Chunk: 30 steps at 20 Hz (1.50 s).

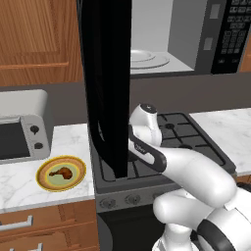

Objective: Pick the chicken drumstick from the counter and place it in the microwave. Then turn on the microwave.

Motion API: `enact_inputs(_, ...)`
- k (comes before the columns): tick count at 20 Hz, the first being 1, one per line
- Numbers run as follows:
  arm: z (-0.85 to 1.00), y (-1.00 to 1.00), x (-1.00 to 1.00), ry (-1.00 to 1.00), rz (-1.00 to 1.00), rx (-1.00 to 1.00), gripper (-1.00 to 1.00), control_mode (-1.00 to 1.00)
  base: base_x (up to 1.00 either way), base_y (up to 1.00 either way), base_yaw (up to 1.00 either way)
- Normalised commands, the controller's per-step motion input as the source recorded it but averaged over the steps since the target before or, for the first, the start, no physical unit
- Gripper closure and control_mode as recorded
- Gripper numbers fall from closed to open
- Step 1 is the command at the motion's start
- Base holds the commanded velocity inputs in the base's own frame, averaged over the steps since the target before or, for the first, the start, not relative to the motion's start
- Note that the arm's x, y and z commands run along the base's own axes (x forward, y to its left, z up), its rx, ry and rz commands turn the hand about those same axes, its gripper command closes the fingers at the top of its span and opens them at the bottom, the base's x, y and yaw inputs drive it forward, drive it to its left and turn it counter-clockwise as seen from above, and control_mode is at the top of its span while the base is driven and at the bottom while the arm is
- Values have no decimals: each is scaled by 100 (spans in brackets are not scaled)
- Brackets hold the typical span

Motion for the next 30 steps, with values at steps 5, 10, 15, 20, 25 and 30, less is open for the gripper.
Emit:
enact_inputs(5,-6,15,1,0,0,0,-100,-100,0,0,0)
enact_inputs(10,-1,13,0,0,0,0,-100,-100,0,0,0)
enact_inputs(15,-2,14,0,0,0,0,-100,-100,0,0,0)
enact_inputs(20,-6,16,0,0,0,0,-100,-100,0,0,0)
enact_inputs(25,-5,18,0,0,0,0,-100,-100,0,0,0)
enact_inputs(30,-2,17,0,0,0,0,-100,-100,0,0,0)
